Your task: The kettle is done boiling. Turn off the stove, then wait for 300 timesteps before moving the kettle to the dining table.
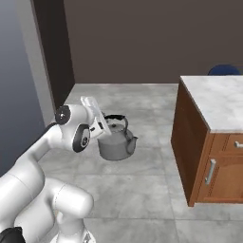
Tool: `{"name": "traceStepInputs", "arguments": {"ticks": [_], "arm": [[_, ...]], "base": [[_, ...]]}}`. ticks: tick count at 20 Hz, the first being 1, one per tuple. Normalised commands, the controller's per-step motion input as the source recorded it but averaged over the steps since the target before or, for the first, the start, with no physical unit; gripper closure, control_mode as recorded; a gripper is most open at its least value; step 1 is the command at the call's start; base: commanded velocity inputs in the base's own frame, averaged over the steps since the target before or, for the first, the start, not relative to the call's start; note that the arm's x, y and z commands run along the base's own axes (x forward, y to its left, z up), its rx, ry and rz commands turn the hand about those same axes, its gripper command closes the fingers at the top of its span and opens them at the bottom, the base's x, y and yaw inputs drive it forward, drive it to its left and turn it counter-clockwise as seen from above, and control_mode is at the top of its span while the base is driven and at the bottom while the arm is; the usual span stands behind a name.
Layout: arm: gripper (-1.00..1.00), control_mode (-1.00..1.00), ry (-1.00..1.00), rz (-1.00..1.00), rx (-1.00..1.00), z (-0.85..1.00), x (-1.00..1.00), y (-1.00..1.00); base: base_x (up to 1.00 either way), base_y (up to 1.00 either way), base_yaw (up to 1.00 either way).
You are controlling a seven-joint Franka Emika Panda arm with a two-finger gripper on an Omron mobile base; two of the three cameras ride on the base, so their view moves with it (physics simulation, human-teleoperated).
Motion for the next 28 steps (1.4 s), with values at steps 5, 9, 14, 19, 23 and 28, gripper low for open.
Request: {"name": "traceStepInputs", "arguments": {"ticks": [5,9,14,19,23,28], "arm": [[1.00,1.00,0.00,0.00,0.00,0.00,0.00,0.00],[1.00,1.00,0.00,0.00,0.00,0.00,0.00,0.00],[1.00,1.00,0.00,0.00,0.00,0.00,0.00,0.00],[1.00,1.00,0.00,0.00,0.00,0.00,0.00,0.00],[1.00,1.00,0.00,0.00,0.00,0.00,0.00,0.00],[1.00,1.00,0.00,0.00,0.00,0.00,0.00,0.00]], "base": [[0.61,0.59,-0.27],[0.64,0.61,-0.26],[0.65,0.63,-0.26],[0.65,0.65,-0.25],[0.61,0.59,-0.26],[0.60,0.56,-0.28]]}}
